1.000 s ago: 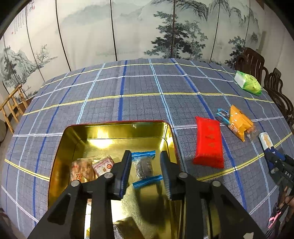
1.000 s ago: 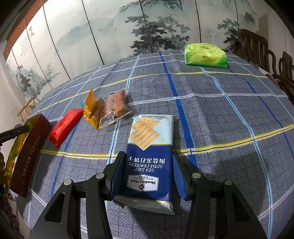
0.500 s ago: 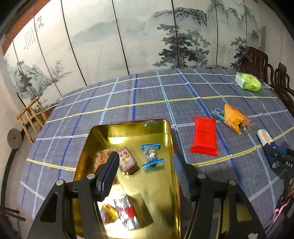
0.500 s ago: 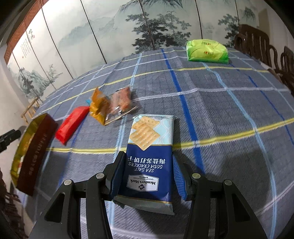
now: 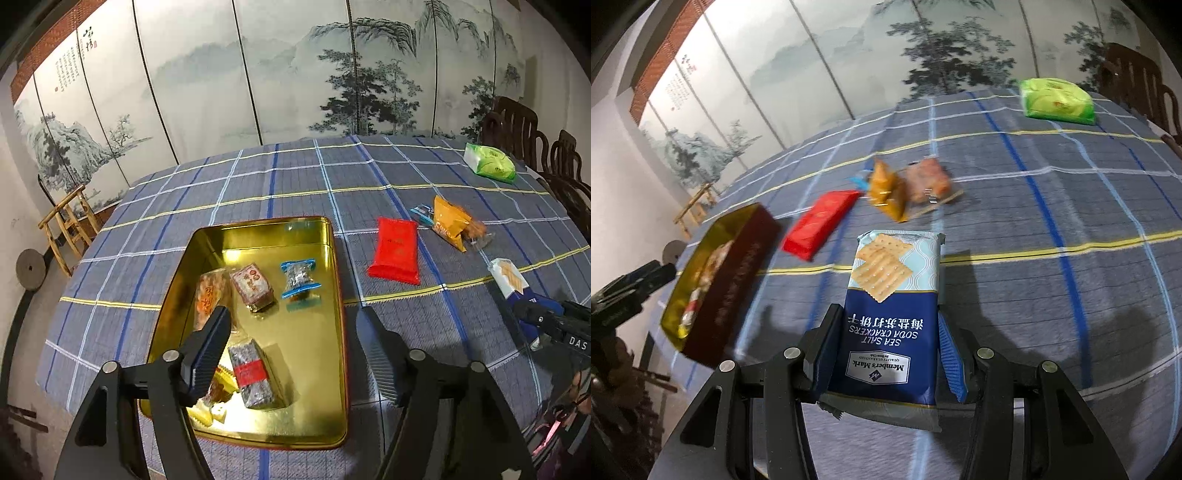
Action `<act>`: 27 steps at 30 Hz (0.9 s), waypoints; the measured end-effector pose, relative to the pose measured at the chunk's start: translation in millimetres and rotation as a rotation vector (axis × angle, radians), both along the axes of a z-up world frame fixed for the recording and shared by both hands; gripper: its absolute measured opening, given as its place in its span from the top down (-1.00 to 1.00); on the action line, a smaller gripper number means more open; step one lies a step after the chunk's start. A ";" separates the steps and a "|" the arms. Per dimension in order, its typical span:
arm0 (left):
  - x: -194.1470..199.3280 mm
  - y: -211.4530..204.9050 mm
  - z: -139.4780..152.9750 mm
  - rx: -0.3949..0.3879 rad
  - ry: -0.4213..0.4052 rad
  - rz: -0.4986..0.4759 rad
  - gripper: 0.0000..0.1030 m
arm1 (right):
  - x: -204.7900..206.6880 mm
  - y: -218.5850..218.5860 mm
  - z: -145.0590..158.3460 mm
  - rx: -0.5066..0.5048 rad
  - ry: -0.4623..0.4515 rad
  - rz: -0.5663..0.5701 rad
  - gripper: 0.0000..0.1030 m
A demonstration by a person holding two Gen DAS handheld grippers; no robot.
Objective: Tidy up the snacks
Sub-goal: 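Carry the soda cracker box into the gold tin and open the right gripper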
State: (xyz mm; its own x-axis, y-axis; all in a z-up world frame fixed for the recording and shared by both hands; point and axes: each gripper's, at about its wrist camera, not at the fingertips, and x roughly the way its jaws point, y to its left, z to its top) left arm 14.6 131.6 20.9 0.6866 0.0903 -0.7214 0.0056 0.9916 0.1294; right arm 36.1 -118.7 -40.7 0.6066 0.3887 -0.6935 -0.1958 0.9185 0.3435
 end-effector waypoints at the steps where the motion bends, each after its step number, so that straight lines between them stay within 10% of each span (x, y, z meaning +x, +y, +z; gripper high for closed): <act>1: -1.5 0.9 0.1 0.003 -0.001 0.003 -0.34 | -1.1 4.1 2.4 0.001 -0.003 0.010 0.02; 27: -27.6 40.4 -10.5 -0.018 0.019 0.078 -0.50 | -23.3 85.3 38.9 -0.002 -0.046 0.193 0.02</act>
State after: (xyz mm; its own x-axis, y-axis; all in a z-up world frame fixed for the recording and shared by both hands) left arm -13.1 172.0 10.4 0.6645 0.1300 -0.7359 -0.0696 0.9912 0.1123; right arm 12.8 -33.3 -1.8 0.5522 0.4991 -0.6678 -0.3836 0.8633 0.3280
